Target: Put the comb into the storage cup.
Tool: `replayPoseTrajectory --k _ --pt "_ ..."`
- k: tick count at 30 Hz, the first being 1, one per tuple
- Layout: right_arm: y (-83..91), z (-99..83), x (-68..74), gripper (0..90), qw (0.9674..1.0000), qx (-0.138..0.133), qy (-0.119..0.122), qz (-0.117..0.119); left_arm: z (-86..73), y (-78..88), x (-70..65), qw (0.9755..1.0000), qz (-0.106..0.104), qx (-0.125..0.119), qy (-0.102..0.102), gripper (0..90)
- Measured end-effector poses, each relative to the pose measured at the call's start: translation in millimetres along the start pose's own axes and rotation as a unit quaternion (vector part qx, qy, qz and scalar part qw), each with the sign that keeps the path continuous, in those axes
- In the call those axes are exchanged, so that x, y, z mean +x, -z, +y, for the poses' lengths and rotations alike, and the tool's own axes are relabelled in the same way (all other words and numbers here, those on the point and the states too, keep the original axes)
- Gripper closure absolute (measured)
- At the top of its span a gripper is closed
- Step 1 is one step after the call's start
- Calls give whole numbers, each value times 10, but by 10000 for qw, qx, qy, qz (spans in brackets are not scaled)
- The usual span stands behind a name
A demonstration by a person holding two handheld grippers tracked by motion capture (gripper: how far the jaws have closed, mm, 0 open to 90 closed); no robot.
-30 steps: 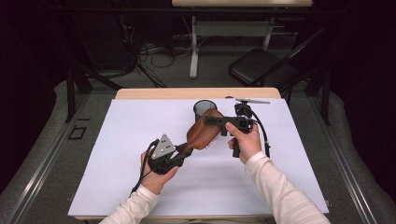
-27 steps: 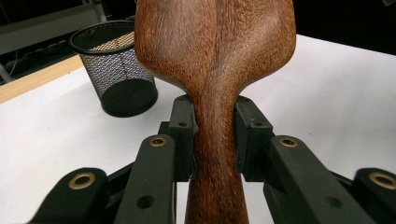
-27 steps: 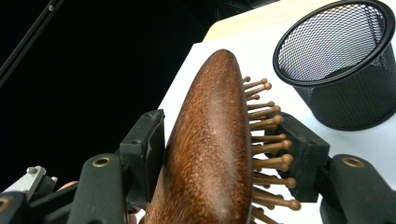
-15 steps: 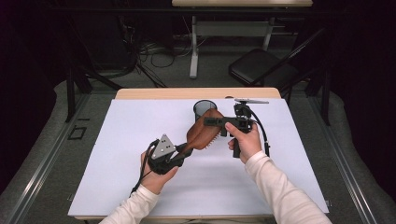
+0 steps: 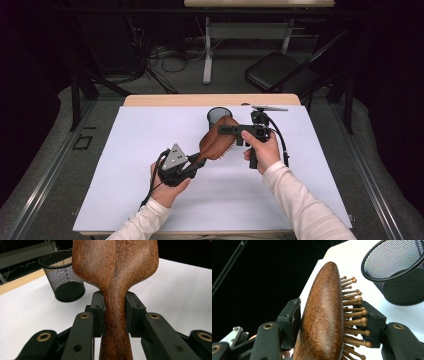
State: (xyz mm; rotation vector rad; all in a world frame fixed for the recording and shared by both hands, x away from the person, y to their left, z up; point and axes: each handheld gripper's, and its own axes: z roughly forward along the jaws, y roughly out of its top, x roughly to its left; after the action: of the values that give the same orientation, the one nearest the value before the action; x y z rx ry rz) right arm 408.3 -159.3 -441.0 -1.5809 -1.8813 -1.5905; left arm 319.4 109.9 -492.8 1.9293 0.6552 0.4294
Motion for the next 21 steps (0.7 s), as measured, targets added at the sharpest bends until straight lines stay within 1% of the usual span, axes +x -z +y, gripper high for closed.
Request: replayPoseTrajectory --k 6,9,14,17,21 --pt "8 5 -9 422 10000 3 -46 26 -5 -4 -1 10000 7 2 7 718" --pt "10 3 2 426 9999 -55 -80 31 -4 -3 1 10000 8 0 -4 718" --pt "11 8 -6 429 9999 -1 -121 18 -10 -11 -3 10000 6 14 -5 718" --pt "24 21 -30 441 9997 42 -230 88 -14 -16 -5 10000 -6 5 1 718" --pt "35 34 -45 447 9994 96 -313 139 -15 -20 -9 10000 -5 21 -41 718"
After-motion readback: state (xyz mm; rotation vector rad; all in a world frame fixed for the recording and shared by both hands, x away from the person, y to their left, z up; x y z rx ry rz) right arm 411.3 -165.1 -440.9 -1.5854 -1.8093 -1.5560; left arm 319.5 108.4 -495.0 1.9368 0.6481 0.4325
